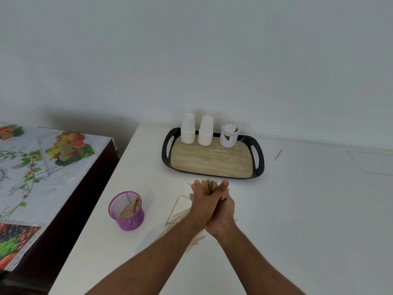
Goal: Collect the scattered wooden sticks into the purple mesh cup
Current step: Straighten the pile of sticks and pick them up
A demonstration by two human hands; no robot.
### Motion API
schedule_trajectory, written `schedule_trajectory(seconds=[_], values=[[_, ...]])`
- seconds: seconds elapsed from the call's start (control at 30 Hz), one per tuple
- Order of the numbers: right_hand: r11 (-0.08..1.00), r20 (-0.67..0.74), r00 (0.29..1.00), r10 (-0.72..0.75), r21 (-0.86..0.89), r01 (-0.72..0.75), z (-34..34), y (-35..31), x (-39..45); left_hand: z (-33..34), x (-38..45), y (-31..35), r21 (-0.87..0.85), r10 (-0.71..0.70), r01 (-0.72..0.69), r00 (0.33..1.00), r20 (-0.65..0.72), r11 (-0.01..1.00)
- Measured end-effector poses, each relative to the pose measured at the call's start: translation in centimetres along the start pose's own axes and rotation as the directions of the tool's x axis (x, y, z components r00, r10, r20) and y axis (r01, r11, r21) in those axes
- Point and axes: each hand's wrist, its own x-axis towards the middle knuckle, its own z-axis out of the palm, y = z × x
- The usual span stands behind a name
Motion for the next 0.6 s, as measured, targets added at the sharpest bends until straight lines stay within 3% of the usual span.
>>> schedule_trajectory(seconds=[0.03, 0.07, 0.1, 0.13, 0.17, 0.2, 0.23, 0.27, 0.3, 0.37, 0.43, 0.47, 0.53, 0.6], values=[[1.000, 0.014, 1.000, 0.011, -0.016, -0.010, 0.0, 0.0, -0.2, 0.5, -0.6, -0.1, -0.268, 0.058, -0.076, 0.996, -0.074, 0.961], [0.999, -0.015, 1.000, -0.003, -0.048, 0.003, 0.3, 0.1, -0.4, 1.0, -1.8, -0.8, -0.409, 0.137, -0.163, 0.986, -0.092, 0.898], [0.998, -0.016, 1.000, -0.010, -0.062, 0.009, 0.5, 0.0, -0.8, 1.3, -2.1, -1.2, -0.371, 0.153, -0.189, 0.980, -0.123, 0.909], [0.997, -0.024, 1.000, -0.008, -0.078, 0.006, 0.5, 0.0, -1.0, 1.2, -2.3, -0.2, -0.141, 0.175, -0.202, 0.967, -0.188, 0.969], [0.994, -0.045, 0.999, -0.017, -0.107, 0.012, 0.4, -0.1, -1.1, 1.2, -1.9, 0.8, 0.298, 0.247, -0.180, 0.947, -0.206, 0.937], [0.988, -0.054, 0.998, -0.039, -0.149, 0.031, 0.6, -0.1, -1.4, 0.3, -1.3, 1.0, 0.614, 0.258, -0.167, 0.964, -0.062, 0.771], [0.984, -0.067, 0.996, -0.054, -0.175, 0.041, 0.7, -0.2, -1.7, -0.3, -0.6, 1.1, 0.718, 0.104, -0.123, 0.992, 0.071, 0.685], [0.980, -0.090, 0.994, -0.065, -0.194, 0.047, 0.8, -0.3, -1.8, -0.6, -0.2, 1.6, 0.801, 0.035, -0.117, 0.992, 0.119, 0.587], [0.971, -0.122, 0.989, -0.087, -0.234, 0.057, 1.0, -0.3, -1.9, -1.1, 0.4, 1.8, 0.803, 0.075, -0.140, 0.990, 0.119, 0.580], [0.870, -0.192, 0.952, -0.238, -0.479, 0.121, 1.8, -0.6, -2.6, -1.5, 0.5, 2.4, 0.694, 0.159, -0.224, 0.975, 0.158, 0.684], [0.694, -0.170, 0.871, -0.461, -0.681, 0.234, 2.7, -1.7, -3.1, -2.1, 0.9, 2.6, 0.691, 0.196, -0.317, 0.948, 0.251, 0.650], [0.566, -0.052, 0.819, -0.571, -0.748, 0.347, 3.3, -2.4, -3.4, -2.4, 0.9, 2.8, 0.705, 0.213, -0.355, 0.935, 0.284, 0.614], [0.188, 0.324, 0.693, -0.644, -0.811, 0.554, 5.0, -4.4, -4.1, -3.6, 1.7, 2.8, 0.722, 0.261, -0.434, 0.901, 0.347, 0.539], [-0.239, 0.633, 0.548, -0.547, -0.745, 0.622, 6.8, -6.2, -4.6, -4.0, 2.2, 2.5, 0.734, 0.271, -0.472, 0.882, 0.386, 0.489]])
